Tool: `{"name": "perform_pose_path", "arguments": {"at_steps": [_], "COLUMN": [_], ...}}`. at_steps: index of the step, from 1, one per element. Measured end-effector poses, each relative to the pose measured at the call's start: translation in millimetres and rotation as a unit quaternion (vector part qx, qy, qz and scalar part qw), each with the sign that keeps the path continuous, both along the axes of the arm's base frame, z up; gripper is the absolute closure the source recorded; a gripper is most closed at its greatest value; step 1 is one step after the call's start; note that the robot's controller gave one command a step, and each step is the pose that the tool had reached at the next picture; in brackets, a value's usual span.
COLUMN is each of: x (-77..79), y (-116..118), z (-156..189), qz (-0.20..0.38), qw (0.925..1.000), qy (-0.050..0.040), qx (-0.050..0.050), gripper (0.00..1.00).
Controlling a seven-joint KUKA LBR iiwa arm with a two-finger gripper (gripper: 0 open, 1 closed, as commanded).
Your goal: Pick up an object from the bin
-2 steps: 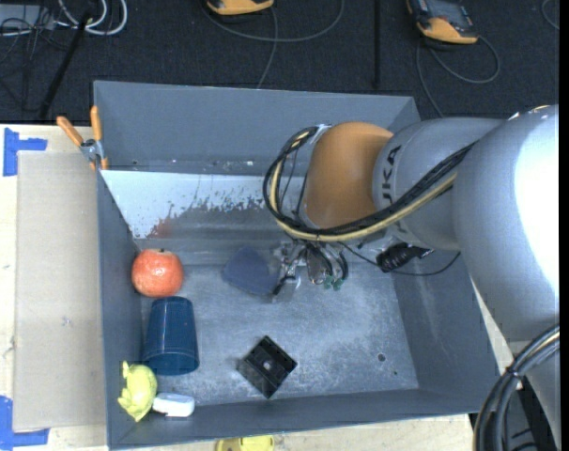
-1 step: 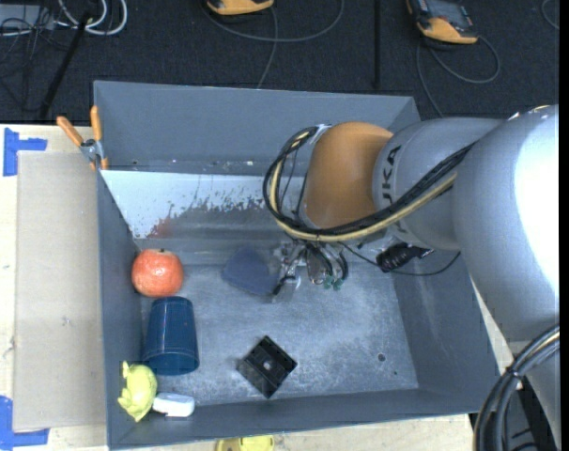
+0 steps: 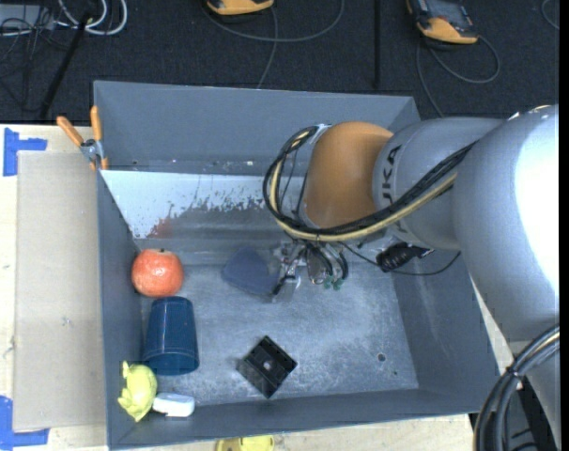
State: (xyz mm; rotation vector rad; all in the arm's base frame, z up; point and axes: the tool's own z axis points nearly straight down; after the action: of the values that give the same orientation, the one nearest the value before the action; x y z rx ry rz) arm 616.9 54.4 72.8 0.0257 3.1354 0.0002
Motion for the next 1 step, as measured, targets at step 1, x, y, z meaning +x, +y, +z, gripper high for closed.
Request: {"name": "perform_pose_path", "arguments": {"at_steps": [1], "x": [-1.6], "y": [0.0], "z": [5.7], "qz": [0.0], "qw": [1.0], "qy": [0.0031], "qx": [0.0], "gripper": [1.0]}}
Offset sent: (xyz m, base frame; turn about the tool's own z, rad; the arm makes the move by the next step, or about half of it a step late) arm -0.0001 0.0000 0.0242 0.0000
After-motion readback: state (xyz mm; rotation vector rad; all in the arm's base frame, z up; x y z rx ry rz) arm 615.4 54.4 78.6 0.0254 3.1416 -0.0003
